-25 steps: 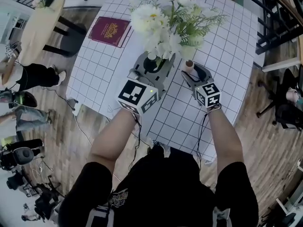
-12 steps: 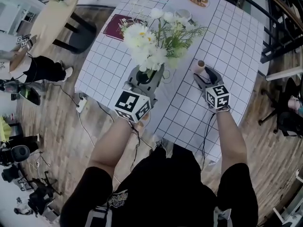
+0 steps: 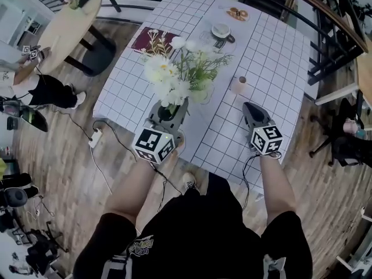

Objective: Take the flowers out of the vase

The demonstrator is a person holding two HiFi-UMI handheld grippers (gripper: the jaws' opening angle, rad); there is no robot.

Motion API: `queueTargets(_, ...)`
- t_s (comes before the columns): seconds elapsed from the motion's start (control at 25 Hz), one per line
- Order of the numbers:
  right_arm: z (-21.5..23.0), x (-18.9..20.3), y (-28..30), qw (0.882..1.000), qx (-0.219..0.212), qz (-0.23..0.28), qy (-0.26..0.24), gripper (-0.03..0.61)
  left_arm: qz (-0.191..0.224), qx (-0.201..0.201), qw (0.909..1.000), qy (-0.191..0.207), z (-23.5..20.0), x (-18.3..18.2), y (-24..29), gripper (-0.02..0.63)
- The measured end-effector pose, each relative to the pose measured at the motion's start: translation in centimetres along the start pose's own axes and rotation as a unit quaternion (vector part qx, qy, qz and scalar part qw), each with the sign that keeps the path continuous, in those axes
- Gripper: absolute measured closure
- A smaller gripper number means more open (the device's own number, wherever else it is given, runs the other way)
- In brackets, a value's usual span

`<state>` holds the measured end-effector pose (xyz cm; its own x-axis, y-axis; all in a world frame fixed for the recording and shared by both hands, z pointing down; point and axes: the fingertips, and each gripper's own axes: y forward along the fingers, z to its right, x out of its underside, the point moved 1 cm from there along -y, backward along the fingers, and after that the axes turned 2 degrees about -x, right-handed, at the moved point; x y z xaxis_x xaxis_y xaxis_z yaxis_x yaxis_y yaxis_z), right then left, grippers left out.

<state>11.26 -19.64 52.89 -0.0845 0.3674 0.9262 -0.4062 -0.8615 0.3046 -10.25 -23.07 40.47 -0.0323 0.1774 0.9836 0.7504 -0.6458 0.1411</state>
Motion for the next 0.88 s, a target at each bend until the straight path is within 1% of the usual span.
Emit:
queueTargets(0.16,-4.6,-1.8,-2.2,1.0,-0.008,0.016,0.009,0.557,0.001,-0.003,1.0,-0.005,0.5,0.5,-3.5,0.554)
queueTargets(0.36,-9.8,-3.9,-4.3,0.999,-0.016,0.032,0.005,0.557,0.004,-0.01,0.9998,-0.014,0.6,1.1,-7.4,0.555)
queueTargets(0.64,-14.9,-4.3,-7.3,0.999,-0.007,0.036,0.011,0.557,0.004,-0.024,0.9992,-0.031,0.9,2.0,-13.1,0.555)
queueTargets(0.88,-18.0,-3.2,-9.4,0.999,-0.005,0.039,0.021,0.557,-0.009,-0.029,0.9987,-0.041,1.8,3.4,-16.9,0.555)
